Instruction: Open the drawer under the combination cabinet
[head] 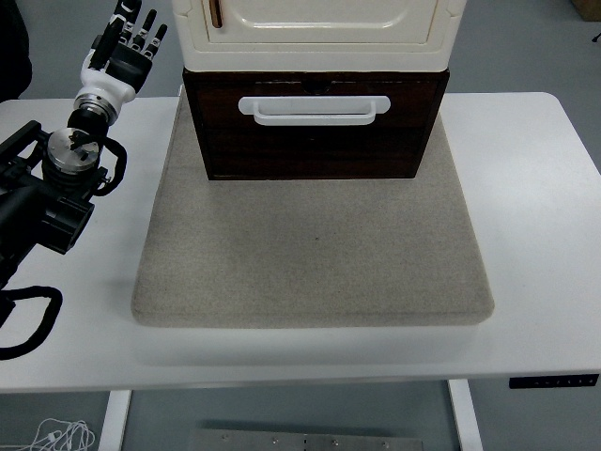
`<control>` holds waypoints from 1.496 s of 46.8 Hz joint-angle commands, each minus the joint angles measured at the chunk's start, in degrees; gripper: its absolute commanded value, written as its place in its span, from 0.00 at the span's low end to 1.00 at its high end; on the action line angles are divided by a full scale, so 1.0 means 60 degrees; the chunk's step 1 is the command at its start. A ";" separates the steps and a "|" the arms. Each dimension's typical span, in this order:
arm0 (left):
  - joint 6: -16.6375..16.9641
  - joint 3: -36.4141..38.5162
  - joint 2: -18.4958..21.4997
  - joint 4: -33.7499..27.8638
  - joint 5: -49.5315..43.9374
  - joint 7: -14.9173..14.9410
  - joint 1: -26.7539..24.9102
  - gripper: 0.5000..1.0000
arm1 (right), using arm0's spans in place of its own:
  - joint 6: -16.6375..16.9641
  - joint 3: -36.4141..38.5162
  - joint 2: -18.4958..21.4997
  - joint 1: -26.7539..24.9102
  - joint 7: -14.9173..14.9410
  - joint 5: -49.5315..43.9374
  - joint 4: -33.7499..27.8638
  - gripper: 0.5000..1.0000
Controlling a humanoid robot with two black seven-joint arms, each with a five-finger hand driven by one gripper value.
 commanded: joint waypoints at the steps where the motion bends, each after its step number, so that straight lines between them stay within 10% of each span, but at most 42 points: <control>1: 0.0000 0.0023 0.0000 -0.0013 0.0013 -0.0002 0.0014 1.00 | -0.0002 0.0000 0.0000 0.0006 0.0000 0.0001 0.0001 0.85; 42: 0.0000 0.0067 0.0439 0.0265 0.0131 0.0013 -0.0586 1.00 | -0.0002 0.0000 0.0000 0.0006 0.0000 0.0001 0.0001 0.86; 70: 0.0015 0.1121 0.2314 0.0163 0.0248 0.0159 -0.3470 1.00 | 0.0012 0.0000 0.0000 0.0006 0.0000 0.0001 0.0001 0.86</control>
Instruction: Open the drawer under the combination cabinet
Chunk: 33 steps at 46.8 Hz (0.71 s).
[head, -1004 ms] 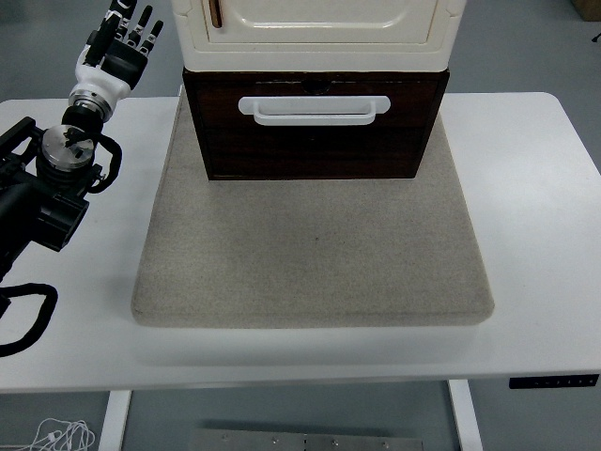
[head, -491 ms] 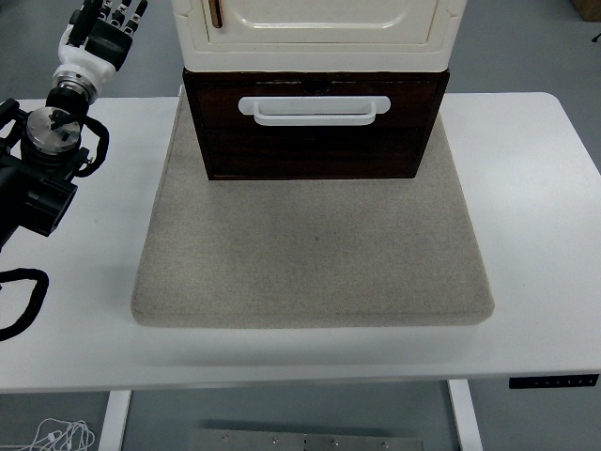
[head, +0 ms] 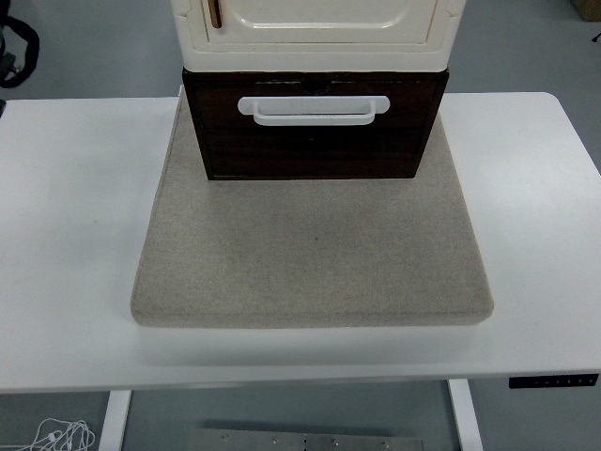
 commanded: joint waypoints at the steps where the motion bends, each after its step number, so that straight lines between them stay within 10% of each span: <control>1: -0.0045 0.0252 0.0211 -0.0042 0.0018 0.0046 -0.0574 1.00 | 0.0013 0.0000 0.0000 0.0010 0.0000 -0.0002 0.0000 0.85; 33: -0.0002 0.2523 0.1384 -0.4113 0.1922 0.0105 -0.3432 1.00 | -0.0002 0.0000 0.0000 0.0010 0.0000 -0.0002 0.0000 0.86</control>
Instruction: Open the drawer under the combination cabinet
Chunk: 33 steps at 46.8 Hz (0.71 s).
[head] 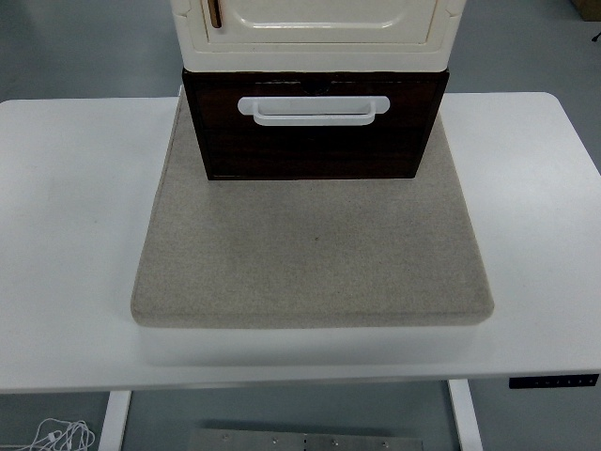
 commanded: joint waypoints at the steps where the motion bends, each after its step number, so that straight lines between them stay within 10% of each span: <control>1: 0.0009 0.0046 0.0011 -0.0668 0.0450 0.0045 0.0007 1.00 | 0.0000 0.0000 0.0000 0.0005 -0.0001 -0.0001 0.0000 0.86; 33: 0.0184 0.3692 0.0582 -0.5328 0.3687 0.0031 -0.0154 1.00 | 0.0000 0.0000 0.0000 0.0005 -0.0001 -0.0001 0.0000 0.85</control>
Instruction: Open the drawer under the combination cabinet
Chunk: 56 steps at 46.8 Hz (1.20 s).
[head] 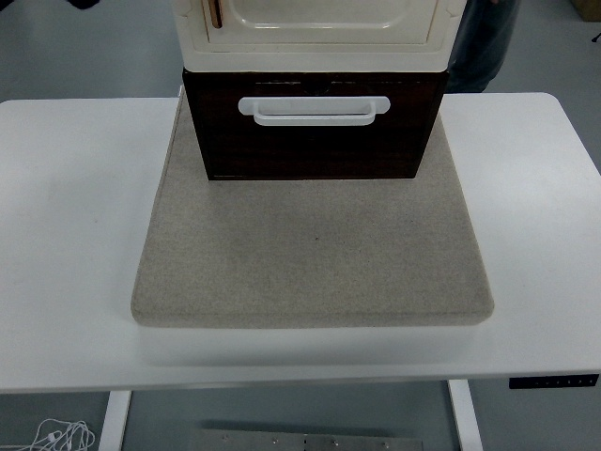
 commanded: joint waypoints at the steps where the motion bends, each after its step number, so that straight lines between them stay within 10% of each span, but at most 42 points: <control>1: -0.0001 0.0638 0.0115 -0.0374 0.0590 0.0001 -0.0053 1.00 | 0.0011 0.0000 0.0000 -0.0011 0.0000 0.0002 0.0000 0.86; 17: 0.0043 0.2338 0.0203 -0.1268 0.1383 0.0146 -0.0258 1.00 | -0.0003 0.0000 0.0000 -0.0011 0.0000 0.0002 0.0000 0.86; 48: 0.0834 0.3160 -0.0397 -0.2001 0.2321 0.5507 -0.0756 1.00 | 0.0011 0.0000 0.0000 -0.0011 0.0000 0.0002 0.0000 0.86; 56: 0.1390 0.3189 -0.0631 -0.1796 0.2188 0.5933 -0.0756 1.00 | -0.0003 0.0000 0.0000 -0.0011 0.0000 0.0002 0.0000 0.86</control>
